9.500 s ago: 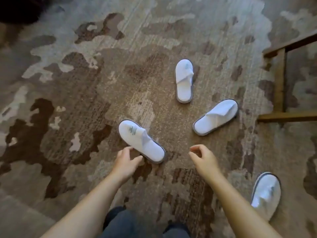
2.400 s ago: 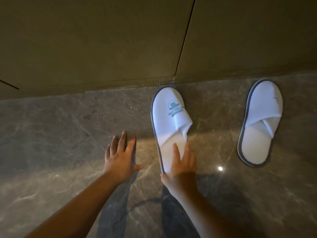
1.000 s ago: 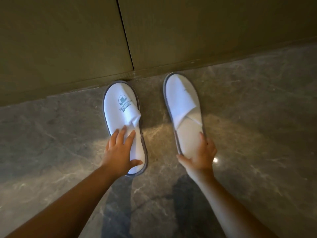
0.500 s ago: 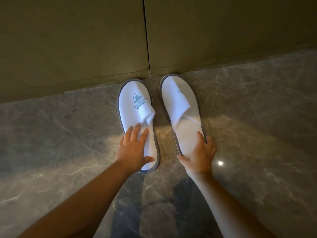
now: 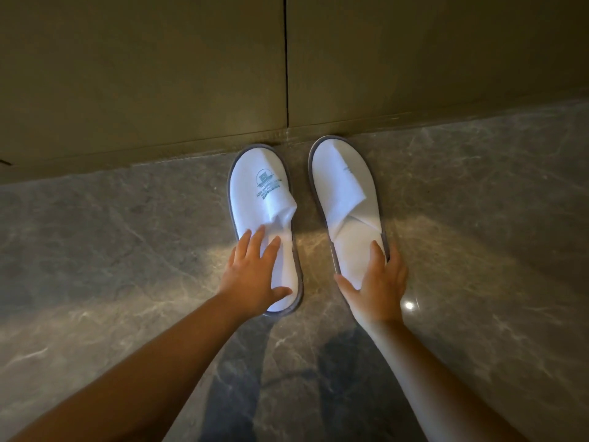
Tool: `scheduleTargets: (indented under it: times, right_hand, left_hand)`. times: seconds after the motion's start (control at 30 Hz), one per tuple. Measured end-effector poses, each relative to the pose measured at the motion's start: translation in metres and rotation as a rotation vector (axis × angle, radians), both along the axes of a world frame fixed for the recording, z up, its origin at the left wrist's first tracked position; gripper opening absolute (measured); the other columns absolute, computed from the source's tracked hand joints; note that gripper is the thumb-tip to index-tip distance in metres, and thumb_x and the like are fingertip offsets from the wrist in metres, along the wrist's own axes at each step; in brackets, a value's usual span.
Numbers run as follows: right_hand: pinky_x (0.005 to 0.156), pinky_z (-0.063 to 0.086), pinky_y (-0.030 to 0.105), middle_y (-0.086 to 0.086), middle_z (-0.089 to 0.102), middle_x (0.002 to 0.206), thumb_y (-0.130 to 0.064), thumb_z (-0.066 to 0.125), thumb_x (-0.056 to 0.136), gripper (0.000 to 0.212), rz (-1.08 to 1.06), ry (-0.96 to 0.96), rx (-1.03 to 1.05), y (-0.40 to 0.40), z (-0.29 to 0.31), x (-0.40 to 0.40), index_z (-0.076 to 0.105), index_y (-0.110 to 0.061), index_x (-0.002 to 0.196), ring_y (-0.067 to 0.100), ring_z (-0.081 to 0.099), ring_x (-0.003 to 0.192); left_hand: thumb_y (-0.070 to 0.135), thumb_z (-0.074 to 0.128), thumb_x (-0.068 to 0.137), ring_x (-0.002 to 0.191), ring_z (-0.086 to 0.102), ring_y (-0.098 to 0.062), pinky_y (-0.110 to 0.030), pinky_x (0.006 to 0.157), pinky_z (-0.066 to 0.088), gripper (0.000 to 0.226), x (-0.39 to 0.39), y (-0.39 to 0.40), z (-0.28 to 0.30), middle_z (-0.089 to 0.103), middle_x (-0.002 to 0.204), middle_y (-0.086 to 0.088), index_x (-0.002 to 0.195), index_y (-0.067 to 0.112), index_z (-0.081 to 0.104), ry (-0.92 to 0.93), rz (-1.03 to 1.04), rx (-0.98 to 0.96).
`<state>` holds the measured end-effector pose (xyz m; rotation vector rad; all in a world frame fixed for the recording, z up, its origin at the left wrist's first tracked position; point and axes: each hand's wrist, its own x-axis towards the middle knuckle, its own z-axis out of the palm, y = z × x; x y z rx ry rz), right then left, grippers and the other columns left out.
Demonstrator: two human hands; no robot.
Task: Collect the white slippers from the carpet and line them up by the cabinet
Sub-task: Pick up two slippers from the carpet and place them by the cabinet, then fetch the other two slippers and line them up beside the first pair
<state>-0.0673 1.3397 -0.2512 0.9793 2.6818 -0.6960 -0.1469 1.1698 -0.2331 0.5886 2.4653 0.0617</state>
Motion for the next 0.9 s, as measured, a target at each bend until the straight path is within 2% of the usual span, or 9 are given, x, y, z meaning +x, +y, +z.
scheduleTargets:
  times: [0.07, 0.13, 0.23, 0.37, 0.47, 0.53, 0.63, 0.73, 0.9]
  right_hand:
    - [0.108, 0.03, 0.047, 0.018, 0.029, 0.146, -0.038, 0.064, 0.076, 0.07, 0.068, 0.043, 0.012, 0.0, 0.015, -0.005, 0.034, -0.014, 0.134, 0.034, 0.026, 0.133]
    - [0.102, 0.037, 0.043, 0.016, 0.042, 0.139, -0.035, 0.06, 0.08, 0.054, 0.175, 0.08, -0.001, -0.003, 0.044, -0.012, 0.045, -0.012, 0.126, 0.031, 0.036, 0.126]
    - [0.077, 0.043, 0.029, 0.014, 0.063, 0.113, -0.03, 0.057, 0.083, 0.033, 0.286, 0.157, -0.106, -0.019, 0.114, -0.019, 0.058, -0.009, 0.109, 0.021, 0.056, 0.096]
    - [0.068, 0.037, 0.02, 0.009, 0.067, 0.11, -0.025, 0.055, 0.085, 0.025, 0.376, 0.122, -0.276, -0.047, 0.24, -0.017, 0.061, -0.011, 0.104, 0.014, 0.055, 0.089]
    - [0.076, 0.038, 0.024, 0.008, 0.067, 0.109, -0.021, 0.055, 0.085, 0.022, 0.453, 0.081, -0.39, -0.07, 0.349, -0.018, 0.061, -0.01, 0.103, 0.014, 0.055, 0.093]
    - [0.077, 0.036, 0.023, 0.007, 0.068, 0.101, -0.018, 0.055, 0.085, 0.018, 0.487, 0.078, -0.454, -0.088, 0.421, -0.02, 0.063, -0.01, 0.098, 0.017, 0.058, 0.095]
    - [0.072, 0.037, 0.019, -0.003, 0.064, 0.083, -0.016, 0.055, 0.084, 0.008, 0.544, 0.1, -0.537, -0.124, 0.523, -0.026, 0.063, -0.015, 0.085, 0.011, 0.057, 0.084]
    - [0.063, 0.036, -0.001, -0.017, 0.057, 0.072, -0.014, 0.056, 0.083, 0.011, 0.626, 0.119, -0.605, -0.171, 0.606, -0.026, 0.058, -0.022, 0.077, -0.001, 0.053, 0.073]
    - [0.062, 0.037, -0.001, -0.019, 0.055, 0.074, -0.017, 0.056, 0.084, 0.009, 0.802, 0.14, -0.723, -0.271, 0.707, -0.02, 0.058, -0.026, 0.082, -0.002, 0.052, 0.073]
  left_hand:
    - [0.053, 0.054, 0.077, 0.142, 0.004, -0.034, -0.047, 0.115, 0.014, 0.083, -0.002, -0.004, 0.02, 0.003, 0.156, -0.009, 0.141, 0.02, 0.011, -0.036, 0.018, 0.001]
    - [0.048, 0.055, 0.079, 0.136, 0.025, -0.035, -0.046, 0.11, 0.028, 0.073, -0.005, -0.009, 0.05, 0.024, 0.151, -0.013, 0.137, 0.017, 0.024, -0.097, 0.078, -0.003]
    - [0.043, 0.054, 0.081, 0.12, 0.049, -0.031, -0.041, 0.097, 0.042, 0.058, -0.001, -0.023, 0.115, 0.049, 0.136, -0.013, 0.128, 0.014, 0.038, -0.178, 0.195, 0.034]
    - [0.041, 0.052, 0.083, 0.114, 0.053, -0.03, -0.04, 0.095, 0.045, 0.052, 0.018, -0.051, 0.233, 0.054, 0.132, -0.012, 0.127, 0.014, 0.042, -0.223, 0.357, 0.132]
    - [0.038, 0.052, 0.084, 0.111, 0.055, -0.027, -0.038, 0.092, 0.046, 0.048, 0.031, -0.076, 0.338, 0.056, 0.129, -0.009, 0.126, 0.016, 0.043, -0.206, 0.478, 0.218]
    - [0.036, 0.051, 0.085, 0.11, 0.055, -0.026, -0.037, 0.091, 0.046, 0.045, 0.039, -0.095, 0.41, 0.057, 0.127, -0.008, 0.125, 0.016, 0.044, -0.186, 0.547, 0.274]
    - [0.035, 0.051, 0.085, 0.109, 0.056, -0.024, -0.037, 0.092, 0.047, 0.043, 0.051, -0.132, 0.513, 0.059, 0.124, -0.007, 0.123, 0.016, 0.046, -0.127, 0.65, 0.342]
    - [0.036, 0.051, 0.085, 0.108, 0.056, -0.021, -0.032, 0.089, 0.044, 0.043, 0.068, -0.177, 0.598, 0.06, 0.123, -0.004, 0.123, 0.017, 0.047, -0.05, 0.791, 0.384]
    - [0.035, 0.053, 0.084, 0.1, 0.054, -0.014, -0.025, 0.082, 0.04, 0.041, 0.11, -0.26, 0.697, 0.06, 0.12, -0.002, 0.122, 0.017, 0.048, 0.046, 1.111, 0.465]
